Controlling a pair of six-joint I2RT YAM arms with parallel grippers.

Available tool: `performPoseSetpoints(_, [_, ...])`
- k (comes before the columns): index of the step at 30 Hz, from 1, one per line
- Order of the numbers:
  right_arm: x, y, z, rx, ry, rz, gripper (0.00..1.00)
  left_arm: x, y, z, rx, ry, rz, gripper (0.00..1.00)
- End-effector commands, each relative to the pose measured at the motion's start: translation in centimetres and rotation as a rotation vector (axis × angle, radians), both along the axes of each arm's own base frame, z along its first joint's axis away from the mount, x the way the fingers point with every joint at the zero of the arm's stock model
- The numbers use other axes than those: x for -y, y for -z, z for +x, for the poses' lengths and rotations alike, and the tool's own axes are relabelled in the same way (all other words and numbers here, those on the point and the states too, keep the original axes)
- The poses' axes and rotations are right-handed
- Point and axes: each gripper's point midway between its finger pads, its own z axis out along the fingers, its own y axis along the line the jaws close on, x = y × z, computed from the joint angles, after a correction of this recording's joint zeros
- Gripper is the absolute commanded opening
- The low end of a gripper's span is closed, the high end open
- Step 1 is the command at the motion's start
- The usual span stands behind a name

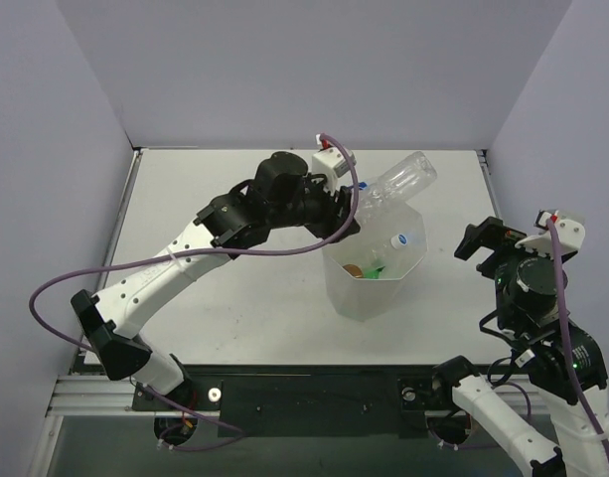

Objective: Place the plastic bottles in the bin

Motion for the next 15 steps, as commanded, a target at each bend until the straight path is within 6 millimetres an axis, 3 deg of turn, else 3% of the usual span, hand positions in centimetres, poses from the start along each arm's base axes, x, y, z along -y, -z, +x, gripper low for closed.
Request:
performPoseSetpoints(1, [0.6,-1.0,0.3,0.035,0.043,0.001,0.97,0.0,-1.1,1.1,0.014,-0.042,0.003,0.78])
performPoseSetpoints(2, [0.4,-0.9,0.4,0.032,0.035,0.004,0.97,-0.1,-1.2,1.1,0.013,-0.05,-0.001,0.85])
performPoseSetpoints(5, [-0.5,-0.3,0.8,0.002,-0.006,0.005,0.98,-0.3,-1.8,1.0,0.02,-0.055,-0.01,0.87])
performPoseSetpoints(11, [-4.3,1.8,2.7,-0.186,-0.182,-0.025,1.0,-0.8,-6.1,-0.3,0.084,-0.035,-0.117,0.9])
performPoseSetpoints(13, [-5.1,2.4,3.1,-0.208,-0.211,-0.015,1.0,-1.6,-7.7,-0.6,0.111,-0.05,-0.15,0.91])
performPoseSetpoints(15, [-5.5,2.6,3.3,-0.207,-0.221,0.001,1.0,-2.9,-7.8,0.2,0.129,-0.12,-0.143,0.92])
